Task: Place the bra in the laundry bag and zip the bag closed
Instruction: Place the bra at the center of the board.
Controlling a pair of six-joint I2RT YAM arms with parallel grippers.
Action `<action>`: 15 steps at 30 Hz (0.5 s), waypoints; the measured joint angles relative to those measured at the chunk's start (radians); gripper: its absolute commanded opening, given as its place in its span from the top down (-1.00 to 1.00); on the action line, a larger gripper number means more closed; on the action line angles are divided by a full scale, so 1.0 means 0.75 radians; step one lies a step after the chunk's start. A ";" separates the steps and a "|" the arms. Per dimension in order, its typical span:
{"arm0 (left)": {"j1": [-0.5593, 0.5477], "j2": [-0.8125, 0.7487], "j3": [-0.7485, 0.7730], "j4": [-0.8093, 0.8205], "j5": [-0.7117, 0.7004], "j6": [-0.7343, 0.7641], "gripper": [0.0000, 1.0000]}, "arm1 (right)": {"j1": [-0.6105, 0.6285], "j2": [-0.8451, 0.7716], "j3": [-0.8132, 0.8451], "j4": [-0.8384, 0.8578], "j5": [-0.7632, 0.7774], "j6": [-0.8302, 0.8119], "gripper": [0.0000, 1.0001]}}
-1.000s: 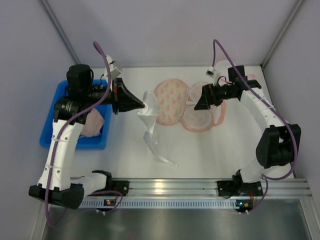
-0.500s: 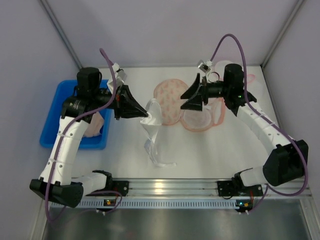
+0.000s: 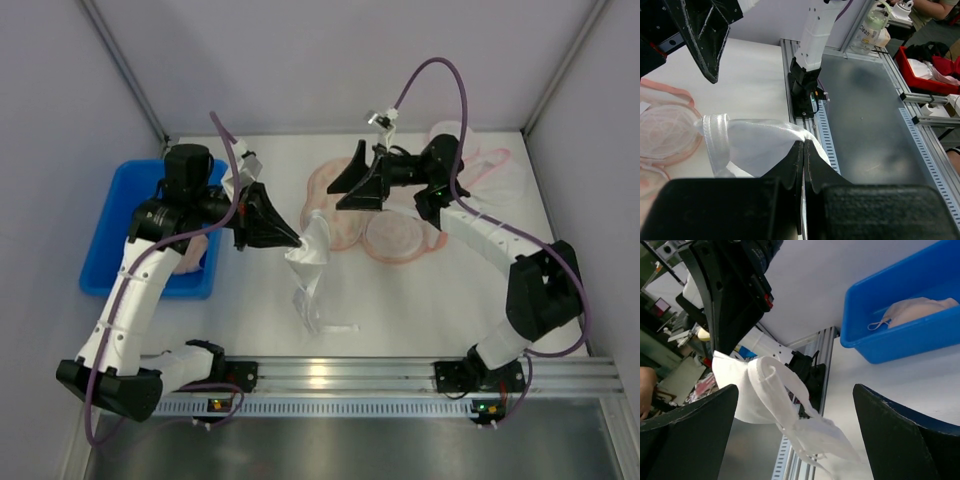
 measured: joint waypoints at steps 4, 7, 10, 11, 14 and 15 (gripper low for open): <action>-0.017 -0.001 -0.018 0.000 -0.015 0.016 1.00 | 0.037 0.020 0.000 0.177 -0.021 0.164 -0.99; -0.020 0.000 -0.028 -0.001 -0.036 0.031 1.00 | 0.062 0.020 -0.001 0.255 -0.038 0.227 -0.99; -0.020 0.000 -0.038 0.000 -0.043 0.052 1.00 | 0.087 0.020 -0.020 0.270 -0.049 0.240 -0.99; -0.021 0.001 -0.041 0.000 -0.046 0.057 1.00 | 0.094 0.020 -0.029 0.250 -0.052 0.223 -0.99; -0.022 0.006 -0.044 0.000 -0.060 0.071 1.00 | 0.115 0.017 -0.047 0.098 -0.050 0.100 -0.93; -0.024 0.010 -0.044 -0.001 -0.064 0.077 1.00 | 0.124 0.013 -0.045 -0.014 -0.040 0.015 -0.70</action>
